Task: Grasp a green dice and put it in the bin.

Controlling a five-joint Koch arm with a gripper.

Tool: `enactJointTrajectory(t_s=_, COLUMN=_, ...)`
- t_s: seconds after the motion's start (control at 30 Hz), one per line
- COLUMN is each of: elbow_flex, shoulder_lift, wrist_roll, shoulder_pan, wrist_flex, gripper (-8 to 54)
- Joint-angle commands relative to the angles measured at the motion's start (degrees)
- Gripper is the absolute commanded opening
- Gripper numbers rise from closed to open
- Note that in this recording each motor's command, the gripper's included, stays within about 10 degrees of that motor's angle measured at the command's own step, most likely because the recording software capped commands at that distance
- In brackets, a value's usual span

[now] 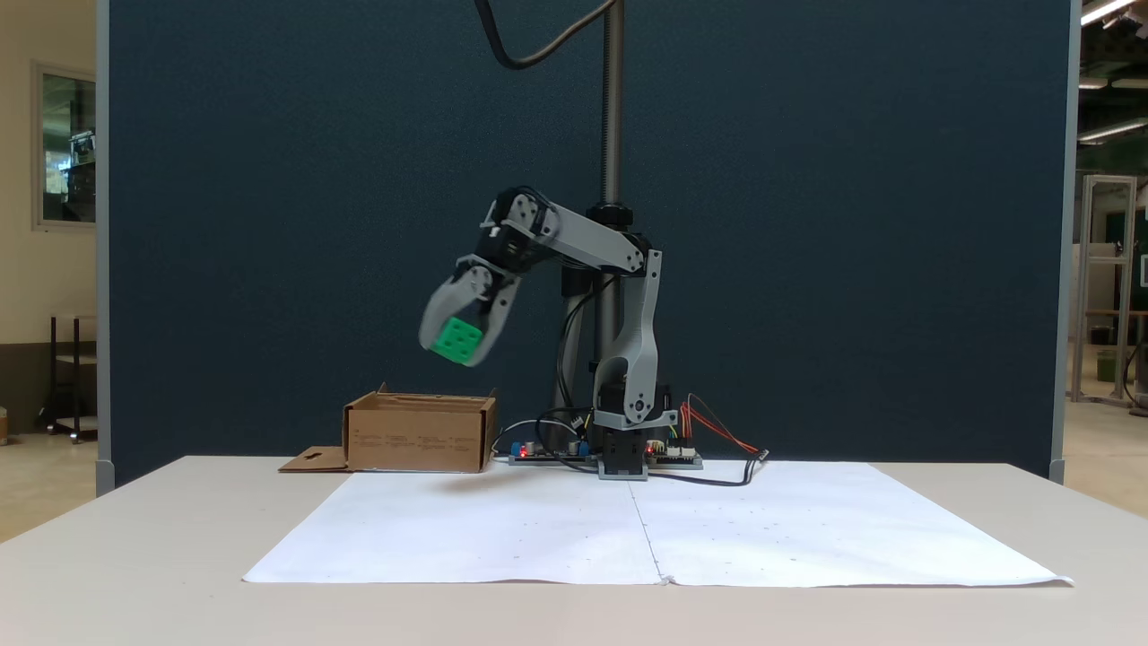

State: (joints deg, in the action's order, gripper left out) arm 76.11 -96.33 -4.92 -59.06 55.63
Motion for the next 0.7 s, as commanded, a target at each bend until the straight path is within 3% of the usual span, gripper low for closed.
enactJointTrajectory(t_s=0.0, elbow_flex=-3.2, shoulder_lift=-1.8, wrist_roll=5.8, shoulder_pan=-5.6, wrist_flex=0.7, gripper=12.1)
enactJointTrajectory(t_s=0.37, elbow_flex=-5.1, shoulder_lift=2.6, wrist_roll=16.3, shoulder_pan=-25.6, wrist_flex=0.2, gripper=12.1)
enactJointTrajectory(t_s=0.67, elbow_flex=-5.2, shoulder_lift=7.0, wrist_roll=18.0, shoulder_pan=-39.5, wrist_flex=0.2, gripper=12.1)
